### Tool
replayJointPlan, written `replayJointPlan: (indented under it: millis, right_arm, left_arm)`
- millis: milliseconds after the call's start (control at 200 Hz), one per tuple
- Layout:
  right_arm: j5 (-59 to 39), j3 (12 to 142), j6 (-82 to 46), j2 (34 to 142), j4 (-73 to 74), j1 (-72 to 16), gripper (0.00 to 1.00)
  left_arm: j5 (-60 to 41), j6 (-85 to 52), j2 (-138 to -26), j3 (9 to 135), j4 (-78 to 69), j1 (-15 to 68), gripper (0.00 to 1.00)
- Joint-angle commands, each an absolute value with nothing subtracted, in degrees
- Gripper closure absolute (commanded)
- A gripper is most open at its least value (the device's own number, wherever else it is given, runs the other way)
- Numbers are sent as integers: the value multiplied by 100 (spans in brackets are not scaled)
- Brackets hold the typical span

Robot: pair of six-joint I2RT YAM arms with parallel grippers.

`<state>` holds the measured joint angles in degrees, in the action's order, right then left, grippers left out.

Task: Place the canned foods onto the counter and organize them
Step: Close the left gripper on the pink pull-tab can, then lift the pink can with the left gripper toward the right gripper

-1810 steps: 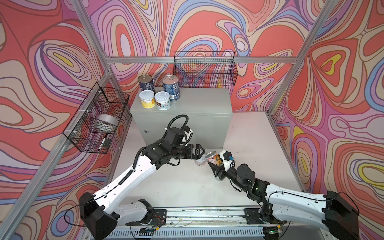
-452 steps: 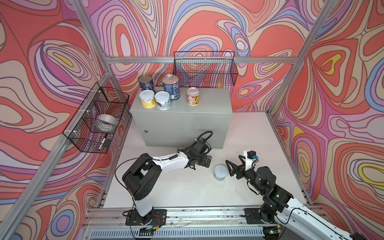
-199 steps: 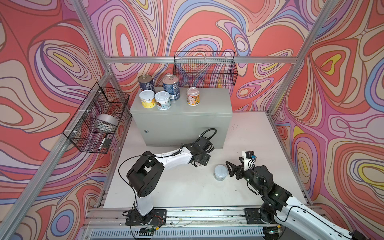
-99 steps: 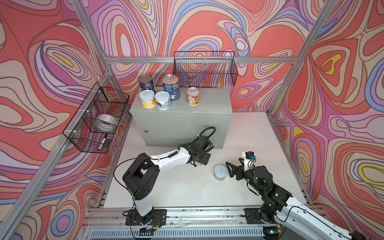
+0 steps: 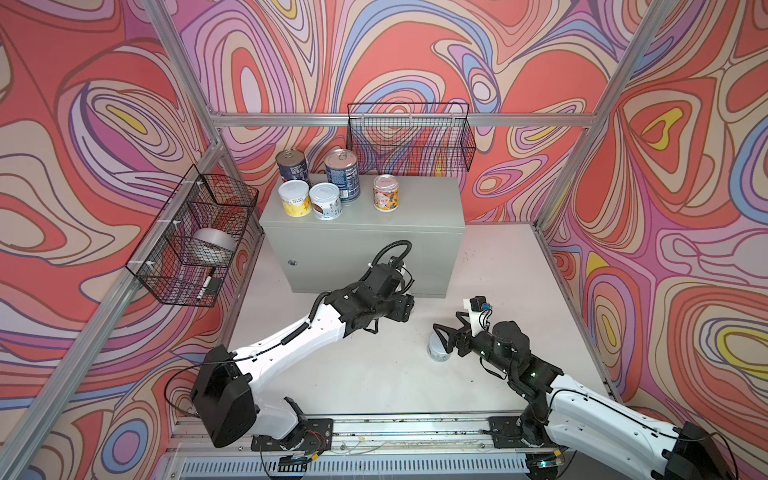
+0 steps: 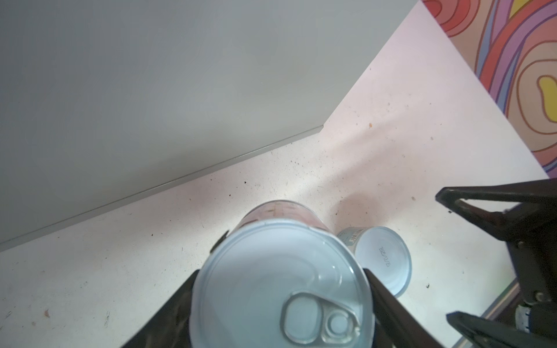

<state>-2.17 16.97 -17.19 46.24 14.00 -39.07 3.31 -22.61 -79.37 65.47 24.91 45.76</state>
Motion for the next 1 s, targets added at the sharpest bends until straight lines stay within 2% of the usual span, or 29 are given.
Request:
replayJointPlan:
  millis: [0, 621, 997]
  right_arm:
    - [-778, 1921, -1469, 4679, 2052, -3906, 6]
    - [-1426, 3252, -355, 4967, 873, -3970, 6]
    - [-954, 3845, 226, 5816, 810, -4734, 6]
  left_arm:
    - [334, -2490, -7598, 6725, 2610, 4501, 51]
    - [-1096, -2689, -7157, 7489, 3234, 4131, 53]
    - [-1575, -2601, -7112, 7721, 3433, 4069, 53]
